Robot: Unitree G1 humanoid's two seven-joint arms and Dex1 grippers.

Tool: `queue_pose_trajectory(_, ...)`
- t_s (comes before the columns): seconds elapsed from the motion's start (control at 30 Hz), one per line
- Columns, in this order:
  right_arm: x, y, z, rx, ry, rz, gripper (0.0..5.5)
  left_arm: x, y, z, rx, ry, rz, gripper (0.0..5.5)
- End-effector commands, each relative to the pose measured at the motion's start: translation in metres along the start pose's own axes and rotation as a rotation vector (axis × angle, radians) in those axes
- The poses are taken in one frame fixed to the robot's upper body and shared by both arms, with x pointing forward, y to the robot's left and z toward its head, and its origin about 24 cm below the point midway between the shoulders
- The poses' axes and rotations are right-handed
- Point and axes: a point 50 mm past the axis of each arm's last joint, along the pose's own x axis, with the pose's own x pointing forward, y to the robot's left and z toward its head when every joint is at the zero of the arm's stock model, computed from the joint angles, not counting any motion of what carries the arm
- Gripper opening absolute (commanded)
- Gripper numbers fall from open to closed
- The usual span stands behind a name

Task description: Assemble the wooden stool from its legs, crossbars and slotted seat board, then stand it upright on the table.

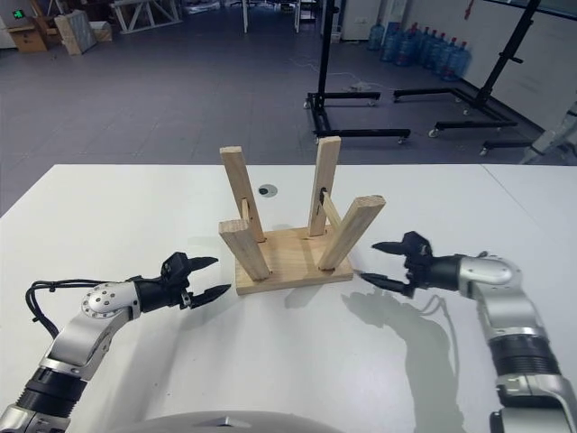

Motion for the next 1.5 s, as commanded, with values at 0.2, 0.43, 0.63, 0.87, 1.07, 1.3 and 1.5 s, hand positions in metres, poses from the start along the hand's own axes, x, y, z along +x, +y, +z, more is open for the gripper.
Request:
queue_pose_trajectory(0.2, 0.027, 0.008, 0.001, -0.027, -0.049, 0.078, 4.13, 0.017, 0.003, 0.022, 0.125, -0.047, -0.058, 3.60)
queue_pose_trajectory(0.43, 0.036, 0.000, 0.014, -0.074, -0.096, 0.061, 4.13, 0.022, 0.002, 0.029, 0.140, -0.080, -0.060, 3.60)
queue_pose_trajectory(0.63, 0.028, -0.001, 0.010, -0.100, -0.049, 0.043, 4.13, 0.028, 0.002, 0.031, 0.132, -0.097, -0.062, 3.60)
queue_pose_trajectory(0.87, -0.043, 0.002, 0.090, -0.066, -0.348, 0.022, 4.13, 0.025, -0.002, 0.025, 0.108, -0.092, -0.034, 3.60)
queue_pose_trajectory(1.07, -0.081, 0.000, 0.190, -0.159, -0.885, -0.062, 4.13, 0.028, -0.002, 0.024, 0.100, -0.091, -0.020, 3.60)
queue_pose_trajectory(1.3, -0.006, -0.001, 0.168, -0.042, -0.691, 0.050, 4.13, 0.031, -0.004, 0.023, 0.099, -0.088, -0.023, 3.60)
queue_pose_trajectory(1.5, 0.062, 0.040, 0.063, 0.258, -0.373, 0.217, 4.13, 0.030, -0.006, 0.019, 0.088, -0.083, -0.019, 3.60)
